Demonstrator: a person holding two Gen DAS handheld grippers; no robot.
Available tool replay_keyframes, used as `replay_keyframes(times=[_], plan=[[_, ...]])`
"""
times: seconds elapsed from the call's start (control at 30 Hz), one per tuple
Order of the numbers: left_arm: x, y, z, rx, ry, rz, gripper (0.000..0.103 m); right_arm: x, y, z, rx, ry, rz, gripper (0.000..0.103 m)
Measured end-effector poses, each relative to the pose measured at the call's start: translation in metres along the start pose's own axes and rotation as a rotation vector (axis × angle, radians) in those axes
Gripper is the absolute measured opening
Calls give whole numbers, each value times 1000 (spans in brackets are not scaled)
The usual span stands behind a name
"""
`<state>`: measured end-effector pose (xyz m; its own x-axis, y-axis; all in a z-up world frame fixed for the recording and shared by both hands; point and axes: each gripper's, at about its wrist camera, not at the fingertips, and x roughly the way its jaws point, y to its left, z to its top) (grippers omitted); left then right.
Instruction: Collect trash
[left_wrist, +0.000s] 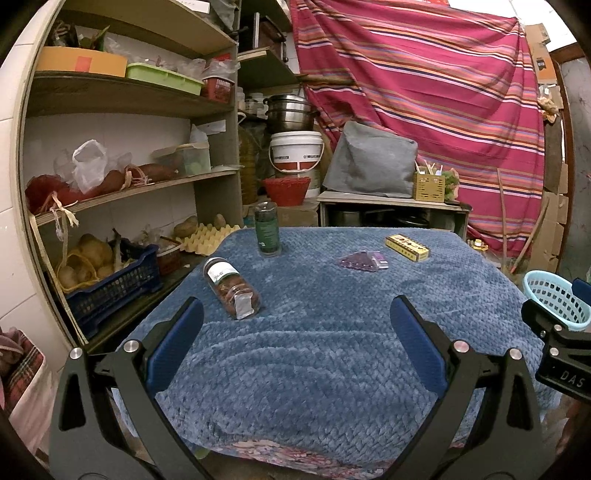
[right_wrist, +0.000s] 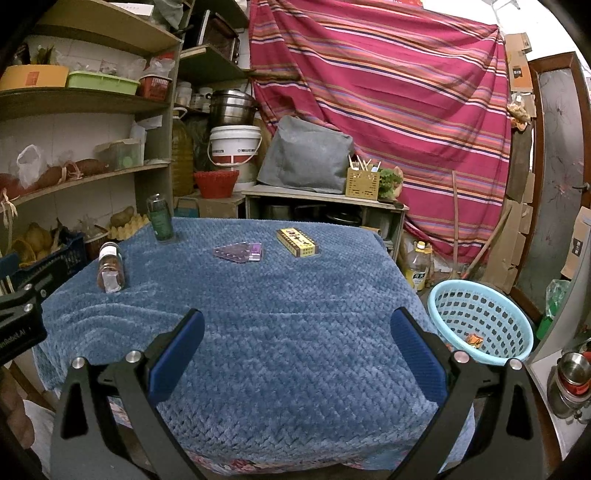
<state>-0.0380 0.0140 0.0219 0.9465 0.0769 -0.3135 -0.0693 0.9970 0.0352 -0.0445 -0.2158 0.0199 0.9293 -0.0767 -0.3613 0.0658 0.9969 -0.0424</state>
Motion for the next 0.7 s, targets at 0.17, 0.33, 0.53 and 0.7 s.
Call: replay_keyframes(times=[0.17,0.33,0.53,0.7], plan=[[1,1,0,1,0,-2,98,0,1,0,-1,-1,-1,98],[0,1,0,0,0,1,98,-1,0,0,-1,2,0,98],[0,1,0,-1,1,-1,98,-2,-4,-2,-2,1,-3,98],[-1,1,0,-2,1,0,98,-2,-4,-2,-6,1,-4,99]])
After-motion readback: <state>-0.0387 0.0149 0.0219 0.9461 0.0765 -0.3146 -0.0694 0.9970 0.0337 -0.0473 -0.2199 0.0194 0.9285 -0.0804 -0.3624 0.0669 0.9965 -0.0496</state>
